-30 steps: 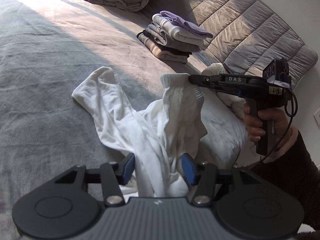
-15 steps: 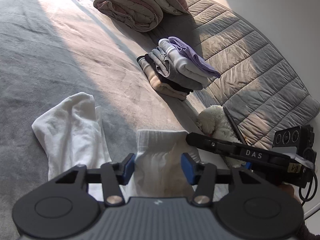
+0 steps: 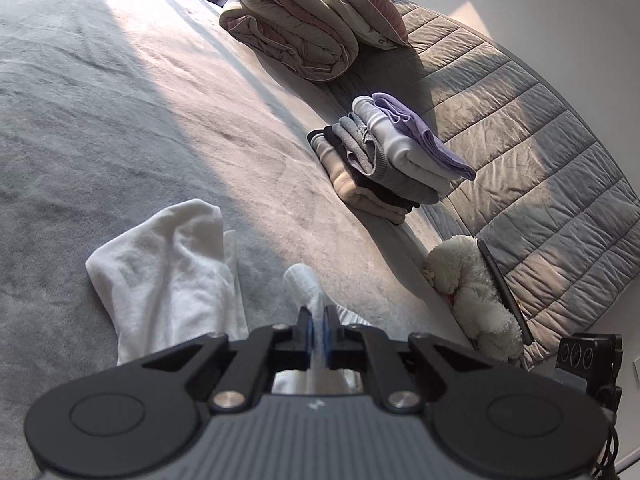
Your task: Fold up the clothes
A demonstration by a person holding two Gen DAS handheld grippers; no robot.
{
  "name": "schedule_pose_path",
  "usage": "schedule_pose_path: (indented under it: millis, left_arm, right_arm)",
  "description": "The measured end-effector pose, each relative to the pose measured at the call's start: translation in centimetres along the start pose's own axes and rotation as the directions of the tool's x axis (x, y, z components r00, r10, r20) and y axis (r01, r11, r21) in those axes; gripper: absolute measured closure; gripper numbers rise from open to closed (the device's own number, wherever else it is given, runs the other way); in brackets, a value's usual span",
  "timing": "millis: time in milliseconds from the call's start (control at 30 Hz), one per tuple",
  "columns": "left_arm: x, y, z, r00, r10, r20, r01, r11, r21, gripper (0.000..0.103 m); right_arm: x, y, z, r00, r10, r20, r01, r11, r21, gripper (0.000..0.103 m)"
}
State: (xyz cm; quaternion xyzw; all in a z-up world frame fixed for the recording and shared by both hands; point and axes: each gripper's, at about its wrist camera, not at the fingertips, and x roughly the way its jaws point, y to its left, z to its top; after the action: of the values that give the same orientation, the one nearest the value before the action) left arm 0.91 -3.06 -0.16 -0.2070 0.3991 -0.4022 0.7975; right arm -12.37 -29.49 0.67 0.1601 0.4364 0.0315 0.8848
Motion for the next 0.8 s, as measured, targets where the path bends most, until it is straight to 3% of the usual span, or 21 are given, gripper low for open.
schedule_pose_path:
  millis: [100,333,367,400,433,500,533,633,700,800]
  left_arm:
    - [-0.4,-0.2,0.2,1.0,-0.001,0.024,0.001,1.0,0.011,0.098]
    - [-1.8,-1.2,0.8,0.996,-0.021,0.081,0.017,0.999,0.051,0.098]
    - [-2.0,-1.3,0.8,0.995,-0.021,0.095,0.016,0.998,0.054,0.099]
    - [-2.3,-1.4,0.8,0.994,-0.022,0.109,0.016,0.998,0.057,0.099]
    - [-2.5,-1.5,0.9,0.992,-0.021,0.123,0.014,0.998,0.06,0.1]
    - [-3.4,-1.8,1.0,0.987,-0.013,0.16,0.003,0.998,0.065,0.1]
    - [-4.0,-2.1,1.0,0.984,-0.008,0.178,-0.004,0.998,0.07,0.1]
    - [-5.9,-3.1,1.1,0.972,0.006,0.234,-0.03,0.994,0.1,0.1]
    - [-7.5,-4.2,1.2,0.958,0.016,0.285,-0.057,0.989,0.137,0.101]
    - [-9.5,-6.0,1.4,0.934,0.022,0.358,-0.091,0.98,0.178,0.101]
  right_arm:
    - [-0.1,-1.3,-0.9,0.997,0.046,-0.07,-0.039,0.994,0.098,0.035]
    - [0.0,-2.7,-1.5,0.973,0.202,-0.11,-0.167,0.948,0.27,0.036]
    - [0.3,-2.8,-1.6,0.974,0.212,-0.086,-0.177,0.937,0.302,0.037]
    - [0.6,-3.1,-1.7,0.974,0.22,-0.056,-0.189,0.922,0.338,0.046]
    - [1.0,-3.5,-1.8,0.974,0.227,-0.028,-0.199,0.902,0.383,0.063]
    - [1.0,-4.1,-1.6,0.98,0.198,0.029,-0.191,0.883,0.429,0.087]
    - [1.0,-4.4,-1.5,0.982,0.179,0.057,-0.186,0.875,0.446,0.091]
    - [-0.8,-4.2,0.0,0.98,0.097,0.176,-0.163,0.896,0.412,0.093]
    - [-2.4,-3.6,1.0,0.962,0.058,0.266,-0.158,0.915,0.372,0.094]
    - [-4.8,-2.1,2.4,0.917,0.049,0.395,-0.171,0.944,0.281,0.094]
